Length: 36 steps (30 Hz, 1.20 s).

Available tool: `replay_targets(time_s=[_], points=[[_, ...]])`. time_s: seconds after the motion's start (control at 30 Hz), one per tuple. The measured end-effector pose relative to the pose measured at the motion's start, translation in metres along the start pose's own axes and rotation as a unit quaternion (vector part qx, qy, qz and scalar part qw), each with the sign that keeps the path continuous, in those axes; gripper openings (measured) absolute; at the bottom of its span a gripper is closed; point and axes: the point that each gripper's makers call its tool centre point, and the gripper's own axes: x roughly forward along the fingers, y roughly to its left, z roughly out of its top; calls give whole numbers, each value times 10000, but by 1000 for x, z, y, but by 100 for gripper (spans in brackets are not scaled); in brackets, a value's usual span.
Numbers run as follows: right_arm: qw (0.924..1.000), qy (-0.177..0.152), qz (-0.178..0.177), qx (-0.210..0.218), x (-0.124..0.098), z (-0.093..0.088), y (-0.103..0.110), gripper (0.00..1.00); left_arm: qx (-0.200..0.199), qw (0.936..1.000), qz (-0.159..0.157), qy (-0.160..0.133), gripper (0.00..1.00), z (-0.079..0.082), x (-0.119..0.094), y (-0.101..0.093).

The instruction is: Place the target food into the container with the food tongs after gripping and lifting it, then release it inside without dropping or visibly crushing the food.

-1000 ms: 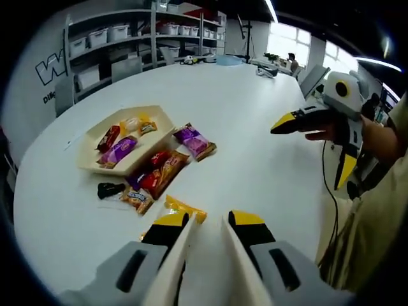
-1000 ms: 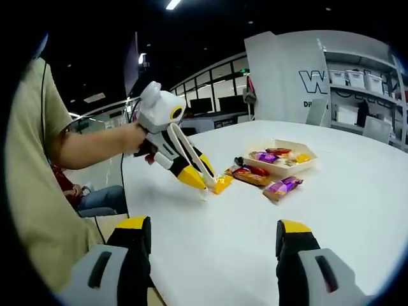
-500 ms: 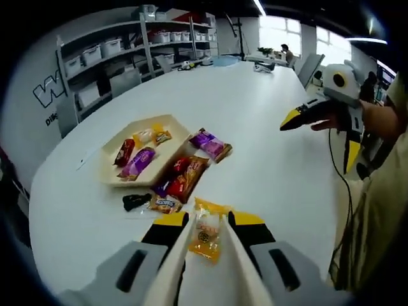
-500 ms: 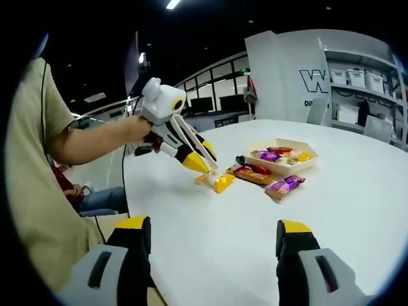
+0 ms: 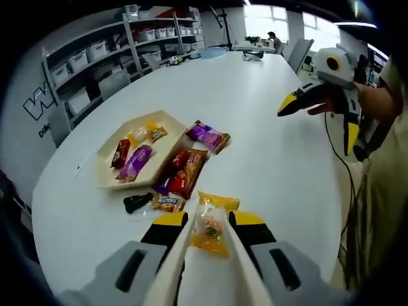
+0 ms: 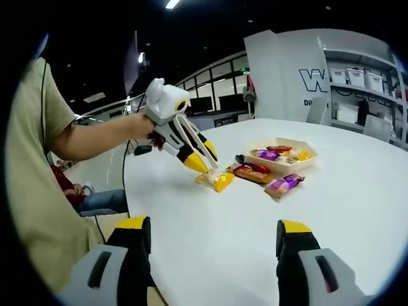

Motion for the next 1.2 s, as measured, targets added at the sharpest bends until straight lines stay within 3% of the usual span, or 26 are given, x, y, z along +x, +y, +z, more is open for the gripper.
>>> replay_targets(time_s=[0.27, 0.7, 1.2], points=[[10000, 8, -6, 4, 0, 0, 0, 80, -4, 9999, -112, 5, 24, 2, 5, -5], [10000, 9, 2, 8, 0, 0, 1, 80, -386, 9992, -125, 3, 24, 0, 9, -5], [10000, 1, 4, 1, 0, 2, 0, 79, -577, 9983, -17, -96, 19, 1, 9, -6]])
